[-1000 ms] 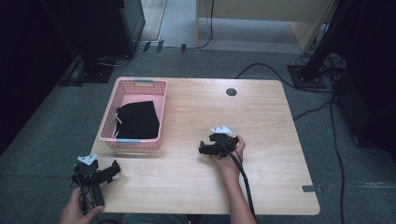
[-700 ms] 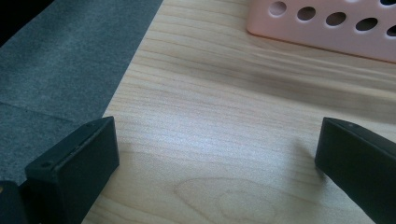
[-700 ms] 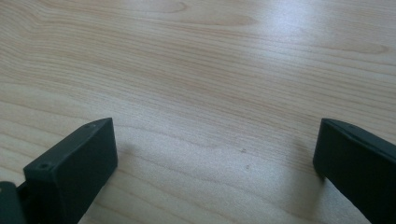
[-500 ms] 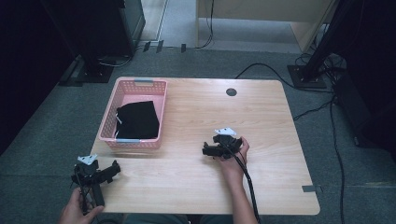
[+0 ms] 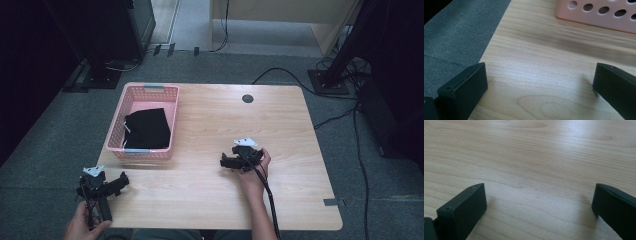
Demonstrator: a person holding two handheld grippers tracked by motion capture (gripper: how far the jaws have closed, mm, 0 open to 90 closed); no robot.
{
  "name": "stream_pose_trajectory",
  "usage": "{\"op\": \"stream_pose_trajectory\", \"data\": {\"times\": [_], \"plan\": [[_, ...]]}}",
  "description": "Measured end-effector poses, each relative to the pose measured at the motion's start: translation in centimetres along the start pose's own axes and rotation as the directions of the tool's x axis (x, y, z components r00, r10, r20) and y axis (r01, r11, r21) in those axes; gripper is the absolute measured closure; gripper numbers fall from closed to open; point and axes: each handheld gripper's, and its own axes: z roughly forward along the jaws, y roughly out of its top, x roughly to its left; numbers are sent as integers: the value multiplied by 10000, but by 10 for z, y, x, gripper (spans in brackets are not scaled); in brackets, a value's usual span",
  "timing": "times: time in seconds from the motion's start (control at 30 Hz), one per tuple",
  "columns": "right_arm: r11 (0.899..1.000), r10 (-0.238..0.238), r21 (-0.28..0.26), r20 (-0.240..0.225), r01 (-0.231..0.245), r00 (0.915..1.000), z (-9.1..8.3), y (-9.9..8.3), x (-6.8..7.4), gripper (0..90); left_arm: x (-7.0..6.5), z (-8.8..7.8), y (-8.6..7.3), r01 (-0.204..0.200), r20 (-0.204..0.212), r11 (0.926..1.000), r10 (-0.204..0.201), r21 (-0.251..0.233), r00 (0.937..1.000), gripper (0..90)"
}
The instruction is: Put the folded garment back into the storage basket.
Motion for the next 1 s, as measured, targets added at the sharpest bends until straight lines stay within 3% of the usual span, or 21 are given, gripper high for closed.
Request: {"op": "stream_pose_trajectory", "data": {"times": [1.0], "plan": [[9992,398,-2,397,-398,9984,-14,-13,-24,0,0,0,0,8,-8,10000,-8,1,10000,0]]}}
